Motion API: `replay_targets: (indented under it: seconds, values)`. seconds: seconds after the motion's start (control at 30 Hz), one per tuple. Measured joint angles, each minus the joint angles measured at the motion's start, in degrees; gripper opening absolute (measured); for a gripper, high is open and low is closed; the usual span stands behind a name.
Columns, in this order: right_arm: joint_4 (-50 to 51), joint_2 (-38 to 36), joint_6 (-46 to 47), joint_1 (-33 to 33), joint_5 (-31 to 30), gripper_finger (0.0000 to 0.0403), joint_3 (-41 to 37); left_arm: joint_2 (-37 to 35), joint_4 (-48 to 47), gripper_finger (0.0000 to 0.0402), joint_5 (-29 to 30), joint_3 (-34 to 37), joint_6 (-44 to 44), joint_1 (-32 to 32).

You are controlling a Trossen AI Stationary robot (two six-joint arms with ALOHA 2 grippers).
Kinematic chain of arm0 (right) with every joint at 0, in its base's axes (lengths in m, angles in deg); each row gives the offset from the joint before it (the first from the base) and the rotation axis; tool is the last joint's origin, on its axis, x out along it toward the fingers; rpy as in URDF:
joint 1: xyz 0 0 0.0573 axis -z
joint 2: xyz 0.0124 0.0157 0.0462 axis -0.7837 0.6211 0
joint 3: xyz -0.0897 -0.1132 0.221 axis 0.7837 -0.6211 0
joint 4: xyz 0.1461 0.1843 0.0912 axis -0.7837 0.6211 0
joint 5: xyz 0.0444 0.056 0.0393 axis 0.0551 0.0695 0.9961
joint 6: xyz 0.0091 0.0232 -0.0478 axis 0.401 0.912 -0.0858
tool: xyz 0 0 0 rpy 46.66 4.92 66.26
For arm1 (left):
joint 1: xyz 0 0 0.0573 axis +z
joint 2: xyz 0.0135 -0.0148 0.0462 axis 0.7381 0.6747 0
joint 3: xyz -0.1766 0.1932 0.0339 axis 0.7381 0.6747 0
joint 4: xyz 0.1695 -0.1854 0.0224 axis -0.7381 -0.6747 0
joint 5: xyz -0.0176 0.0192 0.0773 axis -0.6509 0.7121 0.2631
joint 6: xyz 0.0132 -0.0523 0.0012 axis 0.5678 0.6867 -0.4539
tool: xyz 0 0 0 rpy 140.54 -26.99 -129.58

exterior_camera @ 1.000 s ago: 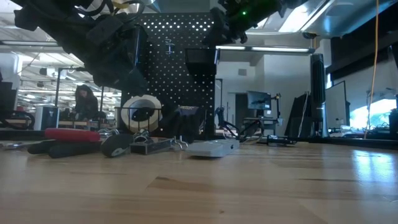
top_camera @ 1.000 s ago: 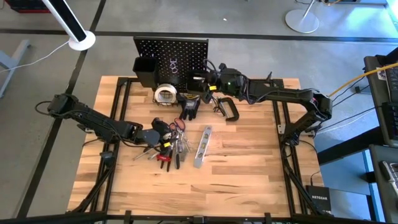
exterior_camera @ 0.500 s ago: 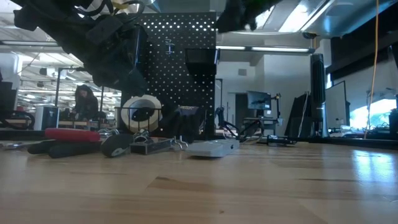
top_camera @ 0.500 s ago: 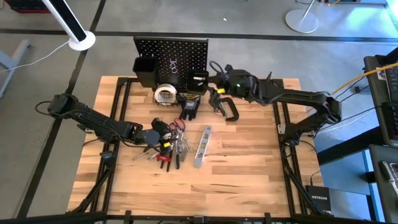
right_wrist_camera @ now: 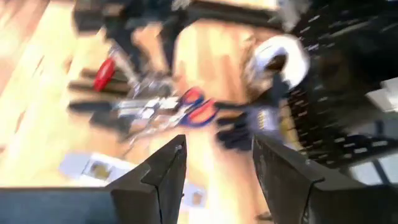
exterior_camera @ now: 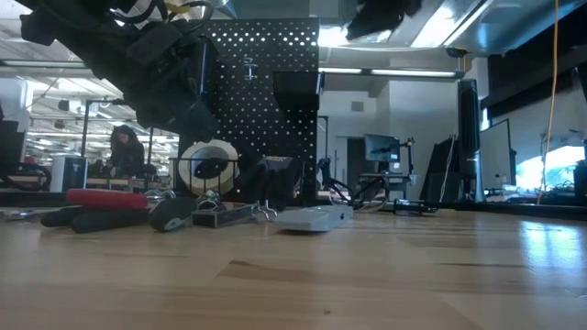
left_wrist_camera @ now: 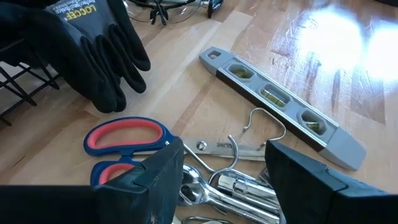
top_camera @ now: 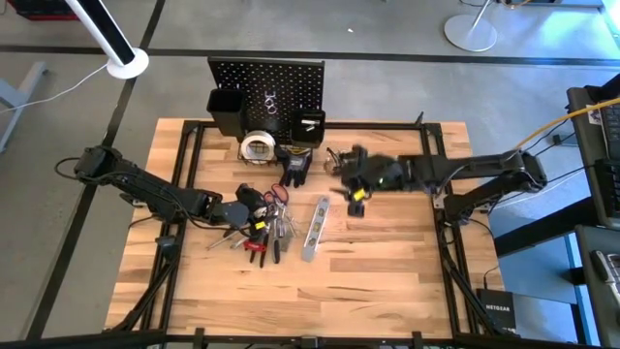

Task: Hang tools onto peg board
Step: Put the extension bar into the right black bin on the pegboard

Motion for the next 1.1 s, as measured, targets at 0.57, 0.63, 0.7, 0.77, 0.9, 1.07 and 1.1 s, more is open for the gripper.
replay_targets:
  seconds: [0.57, 0.63, 0.7, 0.77, 0.9, 1.07, 1.1]
  values:
    - [-43.4, 0.3, 9.0, -6.6, 0.5, 0.0184, -32.2, 0.0, 0.5, 0.0214, 0.0, 0.0, -0.4, 0.0]
    - [-49.3, 0.3, 9.0, -6.6, -0.5, 0.0184, -34.9, 0.0, 0.6, 0.0214, 0.0, 0.0, -1.1, 0.0]
    - [-54.5, 0.6, 9.0, -6.6, -2.4, 0.0184, -36.8, 0.0, 0.7, 0.0214, 0.0, 0.0, -1.1, 0.0]
    - [-56.6, 0.6, 9.0, -6.6, -2.9, 0.0184, -37.9, 0.0, 1.8, 0.0214, 0.0, 0.0, -1.2, 0.1]
    - [-56.9, 1.3, 8.8, -6.6, -2.9, 0.0184, -38.1, 0.0, 7.4, 0.0214, -1.2, 0.0, -1.5, 0.1]
    - [-56.7, 2.1, 8.7, -6.6, -2.9, 0.0184, -38.1, 0.0, 14.5, 0.0214, -4.0, -0.2, -5.8, -0.8]
    - [-56.8, 2.2, 8.7, -6.6, -3.0, 0.0184, -38.1, 0.0, 14.3, 0.0214, -4.0, -0.7, -6.4, -1.0]
